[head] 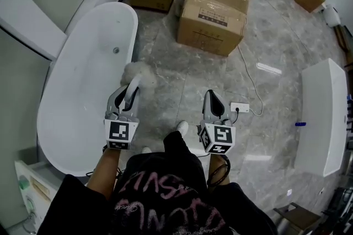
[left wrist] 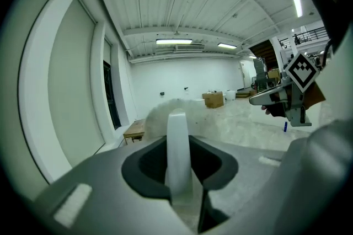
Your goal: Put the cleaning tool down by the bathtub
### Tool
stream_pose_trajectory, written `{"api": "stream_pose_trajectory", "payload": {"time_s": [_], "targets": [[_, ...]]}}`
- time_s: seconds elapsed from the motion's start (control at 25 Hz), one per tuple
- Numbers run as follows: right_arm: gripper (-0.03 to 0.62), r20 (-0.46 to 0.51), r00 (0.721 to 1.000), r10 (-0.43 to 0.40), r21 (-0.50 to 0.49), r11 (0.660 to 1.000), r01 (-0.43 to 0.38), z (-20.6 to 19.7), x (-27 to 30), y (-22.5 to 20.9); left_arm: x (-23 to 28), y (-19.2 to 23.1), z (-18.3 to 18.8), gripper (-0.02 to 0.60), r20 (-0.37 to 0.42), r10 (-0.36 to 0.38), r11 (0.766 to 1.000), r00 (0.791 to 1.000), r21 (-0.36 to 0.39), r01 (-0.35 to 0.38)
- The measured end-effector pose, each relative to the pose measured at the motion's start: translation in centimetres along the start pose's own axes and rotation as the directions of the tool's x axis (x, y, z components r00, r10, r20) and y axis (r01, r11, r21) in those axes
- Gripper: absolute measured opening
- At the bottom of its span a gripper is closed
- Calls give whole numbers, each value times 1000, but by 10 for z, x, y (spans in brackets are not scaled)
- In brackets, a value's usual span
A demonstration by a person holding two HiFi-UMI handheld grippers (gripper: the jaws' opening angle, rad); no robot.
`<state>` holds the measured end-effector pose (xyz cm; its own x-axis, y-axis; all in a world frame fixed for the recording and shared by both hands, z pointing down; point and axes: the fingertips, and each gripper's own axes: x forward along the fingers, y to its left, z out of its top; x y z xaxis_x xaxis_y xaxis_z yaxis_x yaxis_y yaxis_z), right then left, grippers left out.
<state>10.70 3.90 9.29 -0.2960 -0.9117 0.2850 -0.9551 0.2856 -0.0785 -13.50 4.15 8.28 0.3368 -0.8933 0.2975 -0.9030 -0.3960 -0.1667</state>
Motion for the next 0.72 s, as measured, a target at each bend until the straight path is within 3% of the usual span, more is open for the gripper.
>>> {"api": "stream_pose_trajectory", "payload": {"time_s": [0.4,0.72], "targets": [[14,-20,999,32,2,999,-32,1,54,-63,81,-23,23,80,-28,-13,997,1000,70,15],[14,-46,997,55,26,998,-54,-3,78,-104,117,-41,25,80,-81,5,997,997,74,1]]}}
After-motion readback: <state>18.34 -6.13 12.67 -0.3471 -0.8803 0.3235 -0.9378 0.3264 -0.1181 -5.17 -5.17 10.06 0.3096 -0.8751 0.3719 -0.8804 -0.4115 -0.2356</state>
